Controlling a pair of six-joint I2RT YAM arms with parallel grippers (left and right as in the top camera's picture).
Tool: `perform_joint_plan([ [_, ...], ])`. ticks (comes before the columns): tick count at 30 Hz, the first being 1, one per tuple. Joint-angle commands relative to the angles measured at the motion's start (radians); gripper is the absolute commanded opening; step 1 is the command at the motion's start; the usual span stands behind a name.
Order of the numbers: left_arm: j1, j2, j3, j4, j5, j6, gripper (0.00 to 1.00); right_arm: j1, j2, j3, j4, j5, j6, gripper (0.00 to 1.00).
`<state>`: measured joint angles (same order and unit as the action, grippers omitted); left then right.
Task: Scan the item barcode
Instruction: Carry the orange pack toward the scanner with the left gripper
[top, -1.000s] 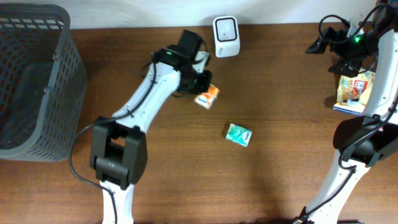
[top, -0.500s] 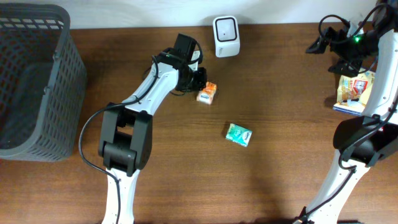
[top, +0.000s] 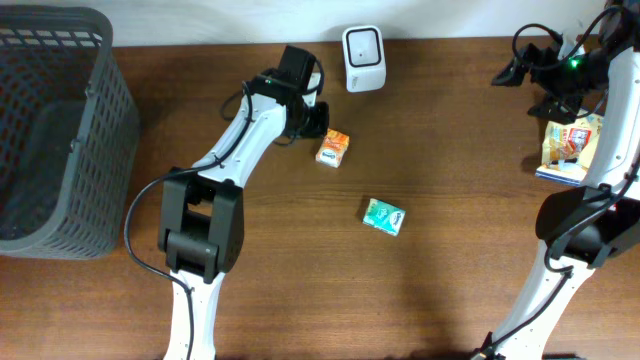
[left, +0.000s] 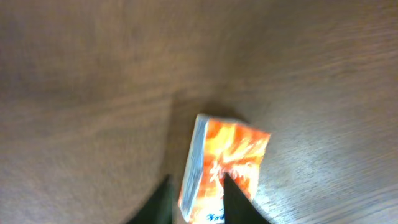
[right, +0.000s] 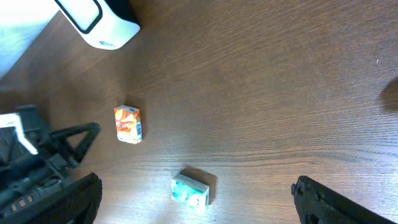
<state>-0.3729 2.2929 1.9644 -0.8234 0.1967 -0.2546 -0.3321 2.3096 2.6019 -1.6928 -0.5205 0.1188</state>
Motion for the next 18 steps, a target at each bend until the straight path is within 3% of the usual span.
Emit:
perform_joint_plan([
  [1,0.000,-0.015,0.033,0.027,-0.016,0.070,0.03,0.005,-0.011,0.013,-0.002,0.010,-0.014,0.98],
  [8,0.000,0.048,0.030,0.001,-0.225,0.066,0.00,0.005,-0.011,0.013,-0.002,0.010,-0.014,0.98],
  [14,-0.011,0.080,0.030,-0.044,-0.029,0.066,0.00,0.005,-0.011,0.013,-0.002,0.010,-0.014,0.98],
  [18,-0.049,0.081,0.030,-0.076,-0.002,0.065,0.00,0.005,-0.011,0.013,-0.002,0.010,-0.014,0.98],
])
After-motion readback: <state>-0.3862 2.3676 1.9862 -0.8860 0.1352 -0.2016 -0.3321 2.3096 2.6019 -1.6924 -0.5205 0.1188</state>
